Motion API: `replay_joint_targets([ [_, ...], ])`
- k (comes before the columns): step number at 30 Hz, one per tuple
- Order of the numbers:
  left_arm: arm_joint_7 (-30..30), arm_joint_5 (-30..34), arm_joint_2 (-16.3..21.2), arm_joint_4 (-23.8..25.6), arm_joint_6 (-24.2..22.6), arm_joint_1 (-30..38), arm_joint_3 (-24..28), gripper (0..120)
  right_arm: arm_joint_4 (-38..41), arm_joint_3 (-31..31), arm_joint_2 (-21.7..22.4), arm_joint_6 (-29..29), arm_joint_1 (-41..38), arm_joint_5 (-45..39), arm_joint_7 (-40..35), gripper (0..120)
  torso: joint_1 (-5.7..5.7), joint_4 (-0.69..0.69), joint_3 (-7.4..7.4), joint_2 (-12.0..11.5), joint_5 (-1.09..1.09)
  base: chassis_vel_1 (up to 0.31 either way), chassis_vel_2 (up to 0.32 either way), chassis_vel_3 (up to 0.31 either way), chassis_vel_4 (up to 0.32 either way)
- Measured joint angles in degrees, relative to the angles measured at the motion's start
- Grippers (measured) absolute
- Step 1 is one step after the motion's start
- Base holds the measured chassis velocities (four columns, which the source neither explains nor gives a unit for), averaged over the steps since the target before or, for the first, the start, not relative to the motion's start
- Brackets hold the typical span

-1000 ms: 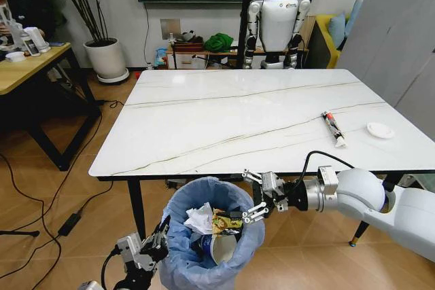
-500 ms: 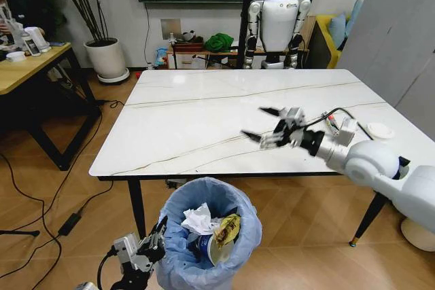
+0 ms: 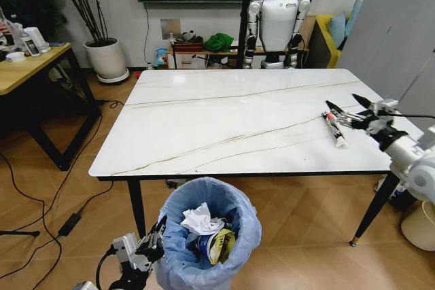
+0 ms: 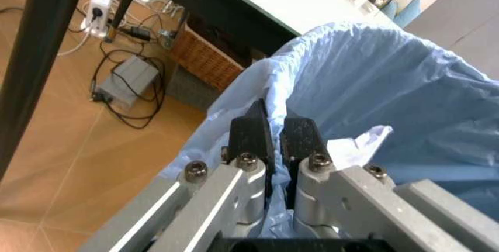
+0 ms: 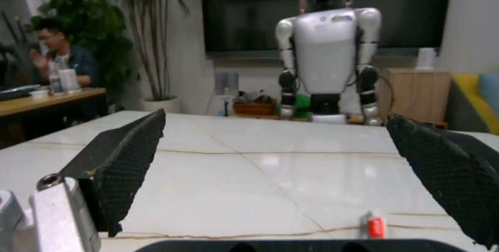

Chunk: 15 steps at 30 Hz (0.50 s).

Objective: Pick up the trash bin and place the trash from the table into it.

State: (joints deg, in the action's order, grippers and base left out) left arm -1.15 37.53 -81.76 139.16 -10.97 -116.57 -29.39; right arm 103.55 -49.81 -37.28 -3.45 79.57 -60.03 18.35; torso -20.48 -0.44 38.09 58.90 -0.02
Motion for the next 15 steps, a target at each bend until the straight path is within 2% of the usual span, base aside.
replay_joint_targets([
  [2,0.1,0.0,0.0,-0.1,0.1,0.0,-0.3,0,1.7,-5.2,-4.0,-0.1,5.1,1.5,1.3,100,0.00,0.01,0.00,0.0,0.00,0.000,0.000,0.000,0.000],
  [3,0.1,0.0,0.0,-0.1,0.1,0.0,-0.3,0,1.7,-5.2,-4.0,-0.1,5.1,1.5,1.3,100,0.00,0.01,0.00,0.0,0.00,0.000,0.000,0.000,0.000],
  [7,0.3,-0.2,0.0,-0.2,0.2,0.0,-0.3,0,2.7,-9.7,-11.5,-2.8,14.0,5.5,4.8,100,0.00,-0.01,0.00,0.0,0.05,0.000,0.000,0.000,0.000],
  [9,0.3,-0.2,0.0,-0.2,0.2,0.0,-0.3,0,2.7,-9.9,-12.0,-3.0,14.4,5.7,5.0,100,0.01,-0.01,0.00,0.0,0.05,0.000,0.000,0.000,0.000],
  [11,0.4,-0.3,0.0,-0.4,0.2,0.0,-0.3,0,2.7,-11.3,-15.0,-3.9,17.2,6.3,6.1,100,0.01,-0.01,-0.01,0.0,0.03,0.000,0.000,0.000,0.000],
  [15,0.4,-0.3,0.1,-0.5,0.2,0.1,-0.3,0,2.6,-11.9,-16.1,-4.1,18.2,6.2,6.8,100,0.01,0.01,0.00,0.0,0.00,0.000,0.000,0.000,0.000],
])
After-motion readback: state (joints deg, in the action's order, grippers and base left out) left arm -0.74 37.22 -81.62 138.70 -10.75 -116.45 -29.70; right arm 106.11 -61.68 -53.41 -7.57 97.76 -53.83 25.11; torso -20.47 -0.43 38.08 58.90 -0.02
